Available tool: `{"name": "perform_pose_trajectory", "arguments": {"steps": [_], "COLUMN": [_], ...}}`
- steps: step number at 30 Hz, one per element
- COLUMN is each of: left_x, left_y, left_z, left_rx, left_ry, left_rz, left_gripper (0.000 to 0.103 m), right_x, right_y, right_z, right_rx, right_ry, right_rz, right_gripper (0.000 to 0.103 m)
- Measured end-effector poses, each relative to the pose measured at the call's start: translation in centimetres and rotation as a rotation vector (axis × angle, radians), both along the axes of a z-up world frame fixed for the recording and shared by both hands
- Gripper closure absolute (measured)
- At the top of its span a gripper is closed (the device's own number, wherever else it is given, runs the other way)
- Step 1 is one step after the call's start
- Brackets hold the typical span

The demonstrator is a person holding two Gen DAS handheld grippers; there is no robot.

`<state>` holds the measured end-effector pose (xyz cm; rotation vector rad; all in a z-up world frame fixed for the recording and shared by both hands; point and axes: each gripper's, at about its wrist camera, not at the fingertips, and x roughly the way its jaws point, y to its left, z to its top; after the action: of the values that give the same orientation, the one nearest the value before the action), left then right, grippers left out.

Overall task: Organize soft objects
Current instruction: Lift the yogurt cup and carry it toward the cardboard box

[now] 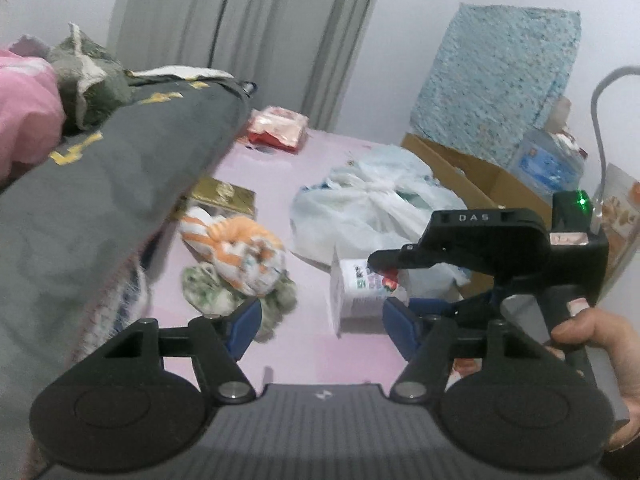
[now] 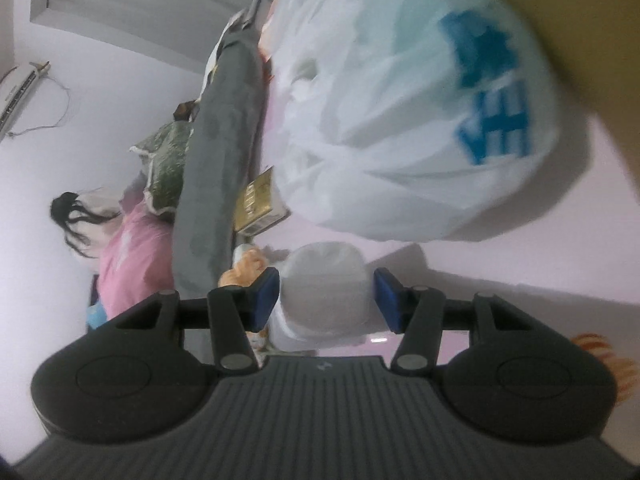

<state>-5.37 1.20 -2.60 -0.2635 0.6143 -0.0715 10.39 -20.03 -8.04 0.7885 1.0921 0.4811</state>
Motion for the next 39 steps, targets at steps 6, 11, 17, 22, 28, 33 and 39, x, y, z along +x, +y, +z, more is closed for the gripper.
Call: {"name": "perform_pose_trajectory", "arguments": {"steps": [6, 11, 17, 22, 28, 33, 39], "left_x": [0.1, -0.3, -0.8, -0.9, -0.4, -0.1, 0.8], "left_y": [-0.5, 0.1, 1.3, 1.7, 0.7, -0.1, -1.8], "left_z": [-1.6, -1.9, -1.8, -1.9, -2.1, -2.1, -2.2], "left_rx": [-0.009, -0.020, -0.022, -0.015, 0.016, 0.052, 0.089], "left_ry": [0.044, 0.056, 0.064, 0.072, 0.083, 0.081, 0.091], "left_rz": [-0.004, 0.020, 0.060, 0.067, 0.035, 0.013, -0.045], "left_gripper": [0.036, 0.037, 0.037, 0.037, 0.037, 0.037, 0.037], "right_x": [-1.3, -1.0, 0.5, 0.3, 1.7, 1.9, 1.4], "right_y": [-1.7, 1.9, 6.0, 5.6, 3.1, 2.6, 1.4], "right_z": [0.5, 3.5, 2.8, 1.7, -1.2, -2.6, -2.3], "right_rx": [-0.083, -0.219, -0.369, -0.379, 0.047, 0.109, 0.064], "right_ry": [-0.036, -0.162, -0.181, -0.188, -0.040, -0.027, -0.062], "right_rz": [-0.015, 0.113, 0.202, 0.202, 0.117, 0.105, 0.097], "right_gripper": [0.037, 0.012, 0.010, 0.029, 0.031, 0.031, 0.031]}}
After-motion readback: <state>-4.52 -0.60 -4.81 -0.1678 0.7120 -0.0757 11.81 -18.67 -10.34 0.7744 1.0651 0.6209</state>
